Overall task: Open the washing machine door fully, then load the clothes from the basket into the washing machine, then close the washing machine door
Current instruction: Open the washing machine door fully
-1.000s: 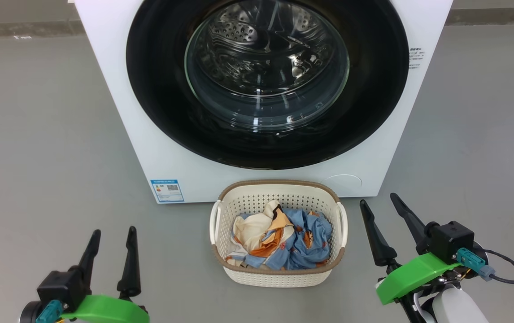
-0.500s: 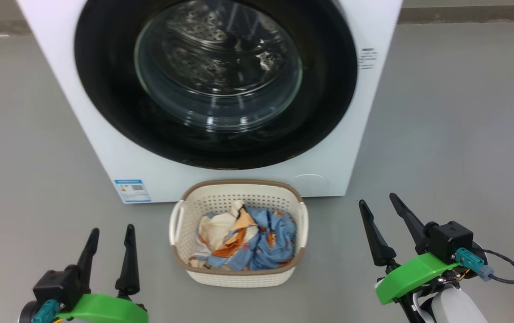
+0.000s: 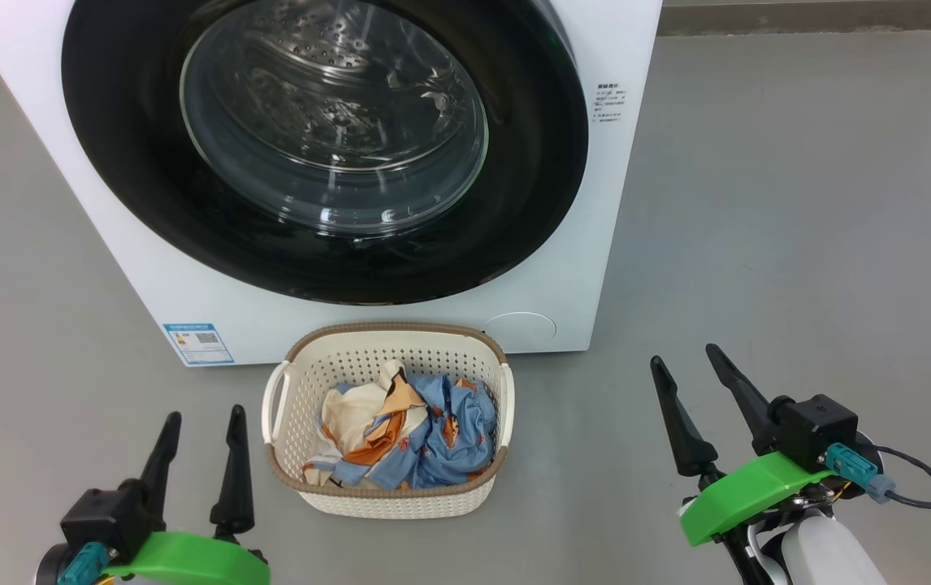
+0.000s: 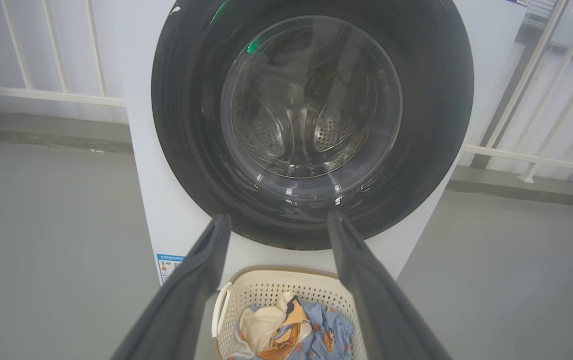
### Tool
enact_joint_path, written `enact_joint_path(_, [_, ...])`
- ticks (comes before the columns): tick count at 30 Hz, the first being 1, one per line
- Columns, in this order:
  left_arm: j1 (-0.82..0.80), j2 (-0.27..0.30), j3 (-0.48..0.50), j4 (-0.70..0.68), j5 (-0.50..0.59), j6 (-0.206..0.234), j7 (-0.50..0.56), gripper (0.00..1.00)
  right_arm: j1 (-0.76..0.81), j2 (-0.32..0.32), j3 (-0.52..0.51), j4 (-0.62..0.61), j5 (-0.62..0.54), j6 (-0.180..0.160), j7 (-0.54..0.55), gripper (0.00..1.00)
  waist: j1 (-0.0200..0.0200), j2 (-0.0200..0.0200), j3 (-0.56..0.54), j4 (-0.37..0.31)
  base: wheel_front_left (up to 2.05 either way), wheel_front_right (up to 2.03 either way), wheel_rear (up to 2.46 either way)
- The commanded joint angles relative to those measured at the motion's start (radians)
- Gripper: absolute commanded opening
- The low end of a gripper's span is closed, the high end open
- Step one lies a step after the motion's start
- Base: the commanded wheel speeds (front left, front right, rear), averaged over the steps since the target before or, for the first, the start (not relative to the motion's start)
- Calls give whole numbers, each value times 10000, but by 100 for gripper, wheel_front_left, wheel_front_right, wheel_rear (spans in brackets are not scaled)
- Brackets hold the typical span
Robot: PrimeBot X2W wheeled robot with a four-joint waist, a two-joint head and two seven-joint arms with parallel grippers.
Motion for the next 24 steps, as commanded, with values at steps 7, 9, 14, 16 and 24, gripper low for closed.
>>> enact_joint_path(7, [-484,141,309,-166,29,-32,-74,100,-324,64,294,-157,184,16,-120,100,0,-1,-5,28,0,0,0])
enact_joint_path(9, [-498,141,301,-132,28,-33,-74,100,-341,46,328,-149,215,16,-120,100,0,-1,-1,30,0,0,0])
enact_joint_path(14, [-536,141,302,-56,61,-38,-74,100,-383,-11,403,-128,275,16,-120,100,0,-1,14,21,0,0,0])
enact_joint_path(16, [-547,142,305,-31,110,-39,-74,100,-403,-31,399,-127,285,16,-120,100,0,-1,27,15,0,0,0])
enact_joint_path(24, [-575,142,350,-23,234,-41,-74,100,-551,-112,361,-135,274,16,-120,100,0,-1,165,12,0,0,0])
